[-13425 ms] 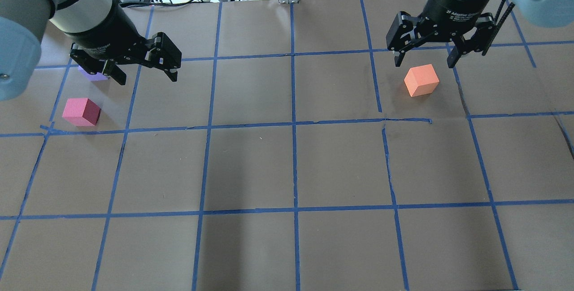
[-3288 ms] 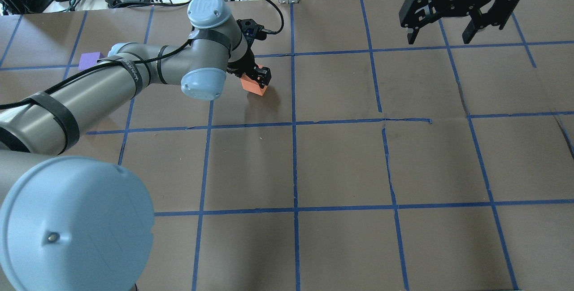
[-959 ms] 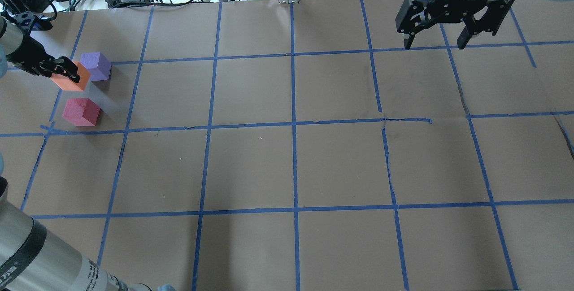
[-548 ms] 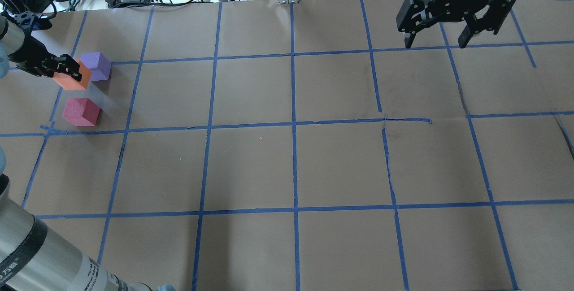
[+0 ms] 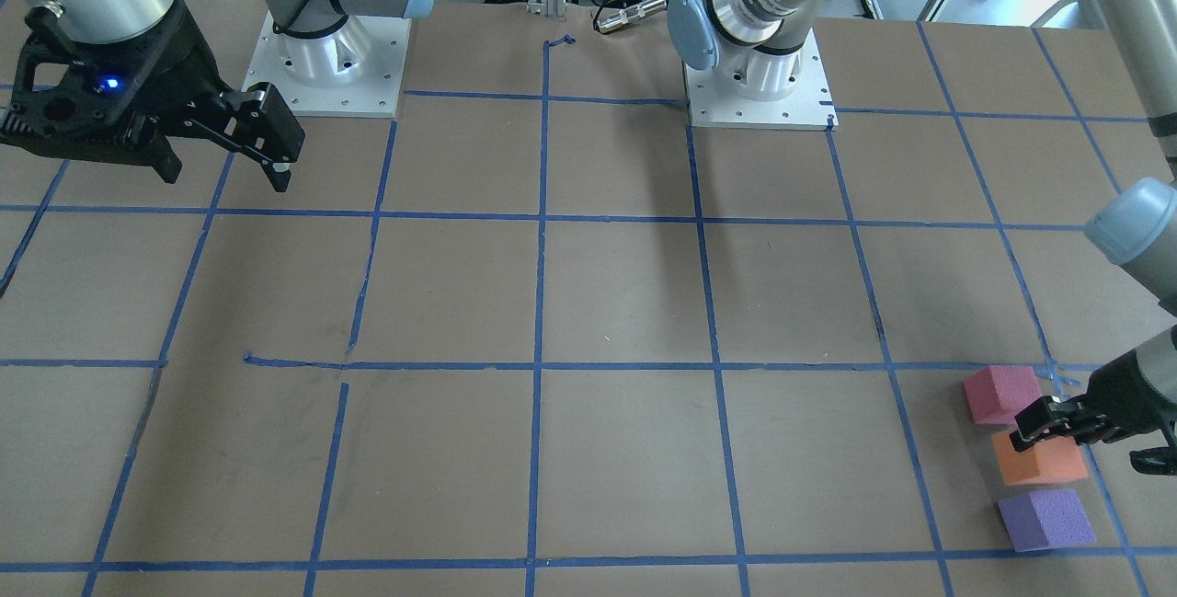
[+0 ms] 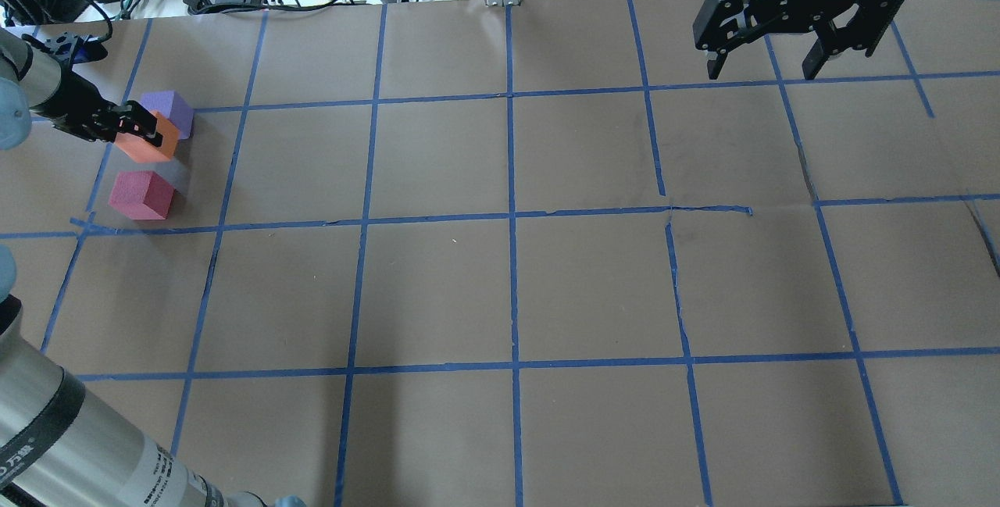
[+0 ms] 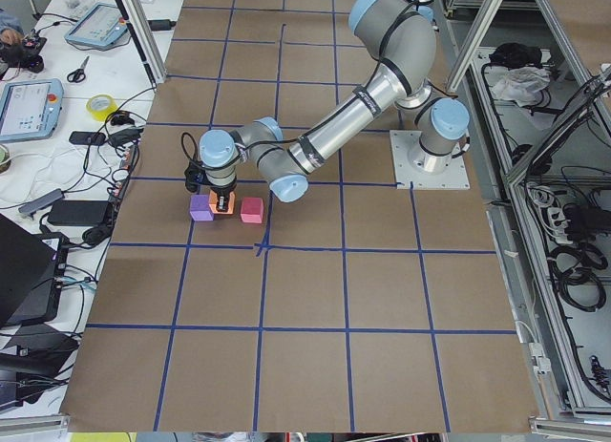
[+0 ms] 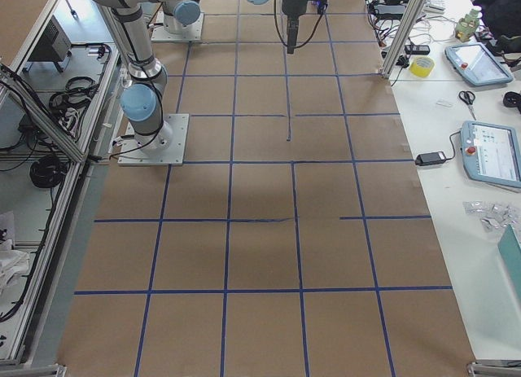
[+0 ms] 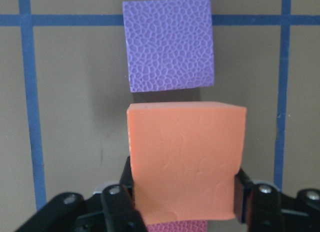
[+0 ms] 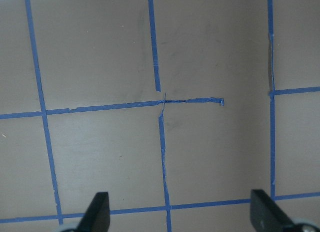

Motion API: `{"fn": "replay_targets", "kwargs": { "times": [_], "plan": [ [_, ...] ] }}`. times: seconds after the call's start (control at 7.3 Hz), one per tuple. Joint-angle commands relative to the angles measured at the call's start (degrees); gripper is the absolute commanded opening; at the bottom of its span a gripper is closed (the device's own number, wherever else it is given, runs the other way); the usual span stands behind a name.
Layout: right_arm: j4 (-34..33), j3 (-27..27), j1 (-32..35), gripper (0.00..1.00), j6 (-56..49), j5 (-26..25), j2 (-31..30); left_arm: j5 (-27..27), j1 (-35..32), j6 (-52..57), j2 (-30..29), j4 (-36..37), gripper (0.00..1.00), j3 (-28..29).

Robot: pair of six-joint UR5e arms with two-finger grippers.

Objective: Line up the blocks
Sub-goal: 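Lower the orange cube into the gap between the purple and pink cubes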

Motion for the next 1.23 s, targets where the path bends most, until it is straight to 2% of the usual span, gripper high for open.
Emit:
{"fn": "replay_targets", "kwargs": {
  "times": [0.0,1.1],
  "plan": [
    [-0.1,0.1,0.0,1.0,0.1,0.1,-1.0,0.1,0.0,0.4,-0.6,0.6,0.0,0.3],
    [1.5,0.5,0.0,1.0,-0.7,-0.9,-2.1,1.7,0.0,0.2,-1.7,2.4,0.0,-0.4]
  ]
}}
